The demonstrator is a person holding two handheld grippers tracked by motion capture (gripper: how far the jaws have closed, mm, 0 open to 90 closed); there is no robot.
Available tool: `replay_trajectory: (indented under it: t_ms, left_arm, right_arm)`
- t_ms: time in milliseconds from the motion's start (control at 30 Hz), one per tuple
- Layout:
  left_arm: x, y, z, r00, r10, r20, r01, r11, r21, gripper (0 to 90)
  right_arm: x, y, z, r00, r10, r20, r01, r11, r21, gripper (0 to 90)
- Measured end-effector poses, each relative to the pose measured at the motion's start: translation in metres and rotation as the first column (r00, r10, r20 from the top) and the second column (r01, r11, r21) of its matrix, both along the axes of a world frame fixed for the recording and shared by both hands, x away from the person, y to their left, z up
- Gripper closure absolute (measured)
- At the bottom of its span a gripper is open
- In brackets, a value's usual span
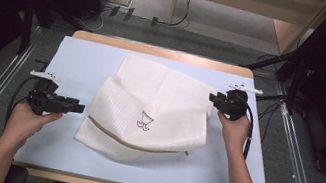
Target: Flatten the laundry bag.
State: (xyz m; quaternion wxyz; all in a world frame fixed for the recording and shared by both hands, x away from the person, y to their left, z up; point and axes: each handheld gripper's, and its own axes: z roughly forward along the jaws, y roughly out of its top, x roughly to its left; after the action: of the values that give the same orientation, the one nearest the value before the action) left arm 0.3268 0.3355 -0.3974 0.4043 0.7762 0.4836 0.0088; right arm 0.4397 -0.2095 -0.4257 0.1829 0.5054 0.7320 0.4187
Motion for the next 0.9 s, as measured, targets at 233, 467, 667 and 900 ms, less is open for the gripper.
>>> replay_trajectory:
  t_ms: [233,467,667,900]
  left_arm:
    - [0.024,-0.012,0.010,0.9997,0.009,0.021,-0.009,0.9997,0.021,45.3]
    - [0.056,-0.033,0.019,0.9991,-0.021,0.038,0.019,0.9989,0.043,44.1]
    - [0.082,-0.045,0.013,0.9997,-0.022,0.008,0.022,0.9990,0.039,42.2]
    - [0.106,-0.058,0.000,0.9988,-0.029,-0.040,0.032,0.9977,0.061,41.7]
  right_arm:
    - [-0.023,0.005,0.013,0.9969,0.072,-0.030,-0.073,0.9971,-0.023,61.2]
    - [-0.041,0.007,0.020,0.9943,0.099,-0.038,-0.100,0.9946,-0.028,60.0]
    - [-0.052,0.012,0.026,0.9919,0.120,-0.040,-0.121,0.9926,-0.013,56.9]
    - [-0.068,0.022,0.023,0.9857,0.160,-0.054,-0.161,0.9869,-0.016,54.6]
